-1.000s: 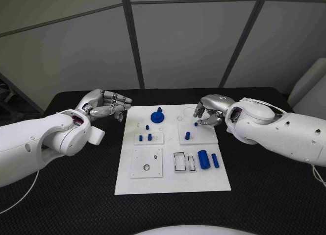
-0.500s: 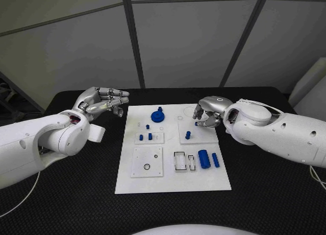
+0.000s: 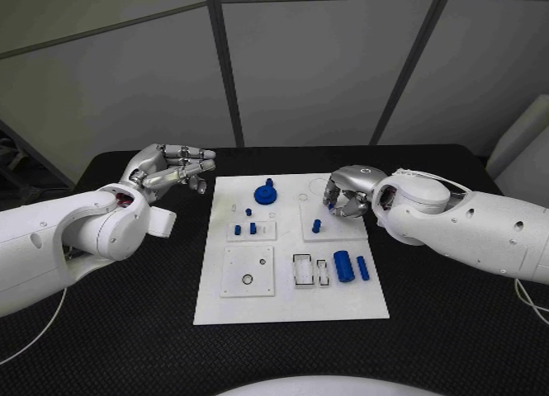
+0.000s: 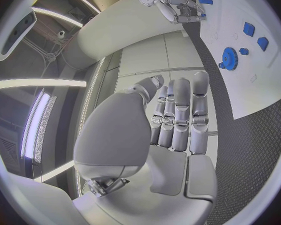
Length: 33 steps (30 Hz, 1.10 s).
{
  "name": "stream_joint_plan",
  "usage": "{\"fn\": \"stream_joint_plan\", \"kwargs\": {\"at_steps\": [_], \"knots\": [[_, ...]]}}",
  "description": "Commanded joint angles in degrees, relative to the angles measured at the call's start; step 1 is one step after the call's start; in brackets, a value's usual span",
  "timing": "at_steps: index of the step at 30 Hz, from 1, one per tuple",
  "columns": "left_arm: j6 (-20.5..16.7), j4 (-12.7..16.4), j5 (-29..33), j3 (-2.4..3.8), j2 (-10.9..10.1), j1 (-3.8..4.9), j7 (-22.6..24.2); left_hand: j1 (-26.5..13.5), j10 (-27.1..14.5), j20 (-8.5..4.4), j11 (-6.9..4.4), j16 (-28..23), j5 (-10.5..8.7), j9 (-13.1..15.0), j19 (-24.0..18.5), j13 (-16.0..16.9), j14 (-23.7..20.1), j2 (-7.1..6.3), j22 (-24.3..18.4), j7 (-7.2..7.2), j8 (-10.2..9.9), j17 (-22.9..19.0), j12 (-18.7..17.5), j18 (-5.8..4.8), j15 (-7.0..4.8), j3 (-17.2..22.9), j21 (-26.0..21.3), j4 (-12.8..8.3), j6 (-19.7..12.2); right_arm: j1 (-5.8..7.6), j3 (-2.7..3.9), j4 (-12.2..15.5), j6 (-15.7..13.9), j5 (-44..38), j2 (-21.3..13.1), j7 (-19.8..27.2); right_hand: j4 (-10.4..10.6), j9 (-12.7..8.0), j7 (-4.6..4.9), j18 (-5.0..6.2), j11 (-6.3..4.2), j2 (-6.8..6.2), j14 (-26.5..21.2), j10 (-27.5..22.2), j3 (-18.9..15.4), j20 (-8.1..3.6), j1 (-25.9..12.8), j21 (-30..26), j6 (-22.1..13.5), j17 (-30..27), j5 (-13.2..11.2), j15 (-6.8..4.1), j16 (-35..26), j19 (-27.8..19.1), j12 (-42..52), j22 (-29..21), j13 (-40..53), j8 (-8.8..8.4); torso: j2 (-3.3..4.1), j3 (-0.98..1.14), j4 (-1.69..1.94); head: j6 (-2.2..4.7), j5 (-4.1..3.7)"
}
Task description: Assemble the parts on the task board
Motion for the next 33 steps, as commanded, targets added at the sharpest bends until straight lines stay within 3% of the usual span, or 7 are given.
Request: {"fn": "stream_joint_plan", "kwargs": {"at_steps": [1, 5, 15, 24, 33], "knots": [[0.55, 0.14, 0.56, 0.04, -0.02, 0.06, 0.97, 0.11, 0.08, -0.16, -0.08, -0.35, -0.17, -0.07, -0.38, 0.10, -0.29, 0.60, -0.10, 0.06, 0.21, -0.05, 0.24, 0.77, -0.10, 0.04, -0.37, -0.38, 0.22, 0.00, -0.01, -0.13, 1.21, -0.54, 0.20, -0.09, -0.13, 0.12, -0.04, -0.82, -0.04, 0.38, 4.23, 0.67, 0.52, -0.05, 0.32, 0.66, 0.79, 2.10, -0.33, 0.14, 0.48, 0.43, 0.32, 0.66, 0.11, 0.30, 0.00, 0.02, 0.00, -0.04, 0.11], [0.51, 0.14, 0.56, 0.04, -0.04, 0.06, 0.85, 0.19, 0.02, -0.16, -0.06, -0.39, -0.16, -0.08, -0.37, 0.10, -0.31, 0.69, -0.15, 0.09, 0.20, -0.10, 0.27, 0.77, -0.10, 0.06, -0.42, -0.46, 0.19, -0.07, -0.01, -0.32, 1.45, -0.75, 0.35, -0.24, -0.54, 0.24, -0.27, -0.95, -0.30, 1.19, 4.18, 1.31, 1.54, -0.22, 0.98, 1.47, 1.47, 2.21, -2.44, -0.07, 0.84, 0.68, 0.57, 1.62, 0.25, 0.47, 0.02, 0.02, -0.01, -0.06, 0.05], [0.36, 0.12, 0.56, 0.04, -0.02, 0.06, 0.51, 0.31, -0.09, -0.17, -0.01, -0.43, -0.15, -0.11, -0.36, 0.10, -0.31, 0.88, -0.21, 0.16, 0.18, -0.17, 0.32, 0.77, -0.08, 0.11, -0.48, -0.58, 0.13, -0.16, -0.03, -0.54, 1.57, -2.13, 0.53, -1.36, -1.93, 0.63, -0.71, -1.56, -0.80, 2.73, 4.12, 2.88, 3.87, -0.62, 2.41, 4.26, 3.31, 2.31, -3.98, -0.50, 1.45, 2.27, 1.19, 5.17, 0.70, 1.02, -0.03, 0.03, -0.04, -0.25, 0.08], [0.38, 0.17, 0.62, 0.04, -0.16, 0.06, 0.28, 0.38, -0.16, -0.17, 0.01, -0.46, -0.15, -0.11, -0.34, 0.10, -0.31, 0.99, -0.24, 0.20, 0.17, -0.20, 0.33, 0.76, -0.07, 0.14, -0.51, -0.65, 0.10, -0.25, -0.03, 0.44, -2.41, -4.36, 0.11, -2.35, -3.48, 0.99, -0.95, -1.77, -1.02, 3.72, 4.10, 4.16, 6.61, -1.02, 3.23, 5.79, 4.64, 2.51, -4.68, -0.79, 2.07, 2.59, 1.34, 6.84, 1.23, 1.23, -0.03, 0.04, -0.05, -0.28, -0.07], [0.40, 0.06, 0.69, 0.04, -0.25, 0.06, 0.25, 0.47, -0.30, -0.17, 0.06, -0.49, -0.15, -0.13, -0.33, 0.09, -0.32, 1.05, -0.28, 0.26, 0.14, -0.25, 0.34, 0.76, -0.05, 0.15, -0.55, -0.76, 0.03, -0.27, -0.01, 2.55, -6.08, -5.04, -1.24, -2.36, -4.05, 1.05, -0.94, -1.82, -1.07, 3.45, 4.07, 4.33, 7.60, -1.05, 3.12, 6.25, 4.77, 2.53, -4.55, -0.79, 2.27, 2.53, 1.12, 7.31, 1.38, 1.07, -0.15, 0.01, -0.10, -0.21, -0.12]]}}
